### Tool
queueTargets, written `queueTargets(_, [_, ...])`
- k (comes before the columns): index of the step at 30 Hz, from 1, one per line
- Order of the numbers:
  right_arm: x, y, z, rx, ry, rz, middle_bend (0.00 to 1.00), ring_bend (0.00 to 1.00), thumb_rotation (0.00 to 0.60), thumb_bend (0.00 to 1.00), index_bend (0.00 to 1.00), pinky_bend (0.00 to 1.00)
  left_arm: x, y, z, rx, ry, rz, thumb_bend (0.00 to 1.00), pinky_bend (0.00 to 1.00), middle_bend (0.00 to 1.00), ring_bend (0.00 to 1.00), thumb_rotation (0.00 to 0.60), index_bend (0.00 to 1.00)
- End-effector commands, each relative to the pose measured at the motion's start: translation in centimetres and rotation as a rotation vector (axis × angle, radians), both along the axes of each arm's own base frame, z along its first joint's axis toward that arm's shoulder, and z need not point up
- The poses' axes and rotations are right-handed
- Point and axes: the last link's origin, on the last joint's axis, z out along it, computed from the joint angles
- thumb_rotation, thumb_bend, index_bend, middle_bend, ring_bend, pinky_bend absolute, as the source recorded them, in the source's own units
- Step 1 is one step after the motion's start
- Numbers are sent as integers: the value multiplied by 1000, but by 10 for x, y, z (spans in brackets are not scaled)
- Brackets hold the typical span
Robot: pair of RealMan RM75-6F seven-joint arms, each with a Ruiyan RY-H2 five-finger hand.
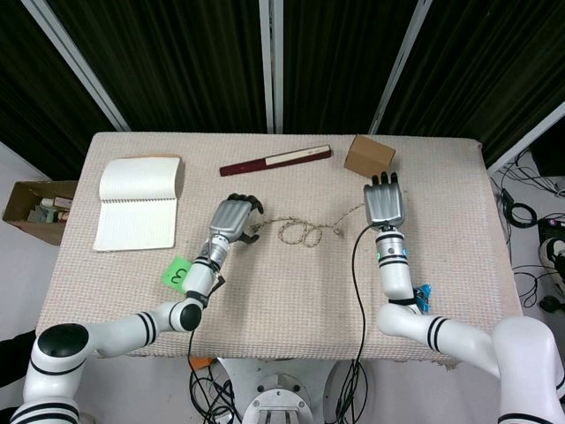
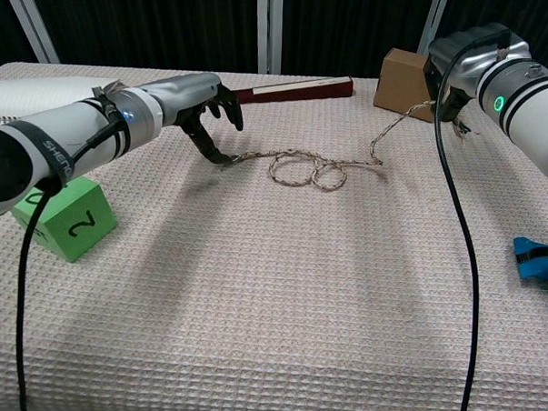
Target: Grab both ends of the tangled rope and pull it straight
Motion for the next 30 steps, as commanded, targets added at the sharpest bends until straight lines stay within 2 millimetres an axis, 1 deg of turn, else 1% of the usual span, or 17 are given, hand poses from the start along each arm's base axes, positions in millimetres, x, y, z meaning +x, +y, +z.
queueTargets(1, [0,-1,1,-2,-5,0,320,187,600,488,659,241,9,2,-4,-3,-6,5,235,164,244,195,600,388])
queueTargets(3, [0,-1,2,-5,-5,-1,320,187,600,488,660,239,13,5,-8,-4,8,13,255,163,244,195,600,396])
queueTargets(7, [-1,-1,2,-3,-8,-7,319,187,600,488,660,237,15,12,-19,0,45,51,284,160,244,195,600,407])
queueTargets(11, [-2,-1,2,-1,-8,-9,320,186,600,489,660,236,16,15,-29,6,92,59,295,159,240,185,600,422])
queueTargets(15, [-3,-1,3,-2,-10,-14,319,187,600,489,661,235,17,14,-38,-7,100,69,296,159,240,185,600,429])
queueTargets(21, [-7,-2,4,0,-14,-23,320,187,600,488,661,233,19,16,-44,-4,110,76,306,158,240,185,600,446])
queueTargets(30, [-11,-4,4,0,-23,-32,320,187,600,489,661,229,15,19,-47,6,121,93,371,158,241,185,600,496])
